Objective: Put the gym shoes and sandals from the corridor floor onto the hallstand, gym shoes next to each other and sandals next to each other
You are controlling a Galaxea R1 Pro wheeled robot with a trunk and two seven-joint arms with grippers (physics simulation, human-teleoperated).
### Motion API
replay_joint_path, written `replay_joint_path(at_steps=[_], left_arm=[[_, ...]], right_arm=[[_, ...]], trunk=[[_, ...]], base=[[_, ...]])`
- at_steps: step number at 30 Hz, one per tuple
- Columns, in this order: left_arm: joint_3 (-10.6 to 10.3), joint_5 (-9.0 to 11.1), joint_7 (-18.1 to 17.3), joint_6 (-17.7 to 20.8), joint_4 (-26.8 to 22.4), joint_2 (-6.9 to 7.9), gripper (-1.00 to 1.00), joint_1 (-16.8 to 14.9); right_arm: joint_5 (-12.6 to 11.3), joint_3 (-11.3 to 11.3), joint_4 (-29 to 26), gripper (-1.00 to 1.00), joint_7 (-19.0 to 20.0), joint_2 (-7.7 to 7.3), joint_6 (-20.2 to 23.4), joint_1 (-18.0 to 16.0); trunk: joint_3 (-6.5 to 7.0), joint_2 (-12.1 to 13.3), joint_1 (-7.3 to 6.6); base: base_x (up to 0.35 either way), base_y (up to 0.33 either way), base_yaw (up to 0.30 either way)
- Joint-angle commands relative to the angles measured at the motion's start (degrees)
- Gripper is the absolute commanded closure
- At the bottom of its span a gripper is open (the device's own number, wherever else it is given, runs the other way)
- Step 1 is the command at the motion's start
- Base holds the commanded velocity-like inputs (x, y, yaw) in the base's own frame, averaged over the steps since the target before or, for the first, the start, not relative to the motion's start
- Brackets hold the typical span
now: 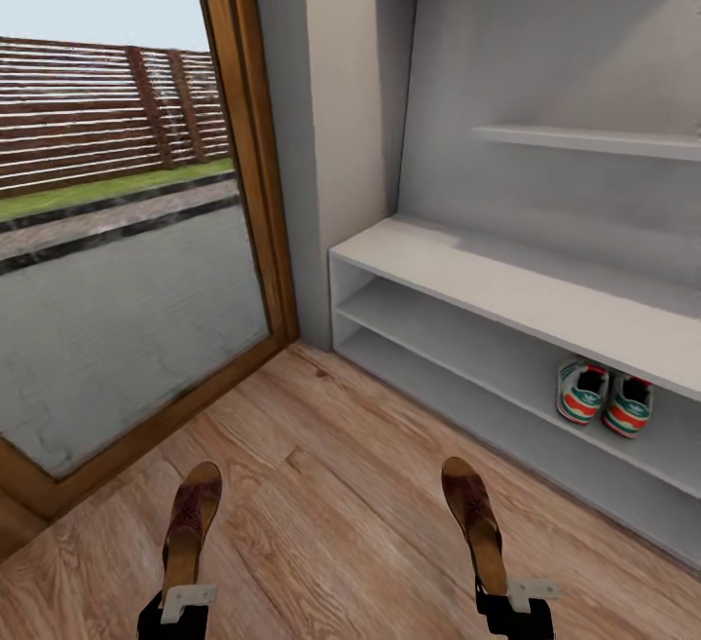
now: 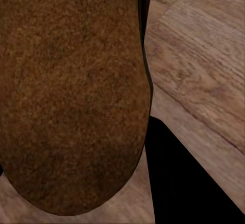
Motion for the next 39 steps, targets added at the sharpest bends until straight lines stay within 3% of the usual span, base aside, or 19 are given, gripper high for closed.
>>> replay_joint_path(at_steps=[1, 39], left_arm=[[0.11, -0.43, 0.24, -0.09, 0.02, -0.01, 1.00, -0.02], [0.11, -0.33, 0.24, -0.09, 0.02, -0.01, 1.00, -0.02]], right_arm=[[0.33, -0.35, 0.07, 1.00, -0.17, 0.00, -0.17, -0.05], [0.33, -0.35, 0.06, 1.00, -0.17, -0.02, -0.17, -0.05]], trunk=[[-0.04, -0.02, 0.01], [-0.04, -0.02, 0.01]], base=[[0.223, 0.277, -0.265], [0.046, 0.301, -0.265]])
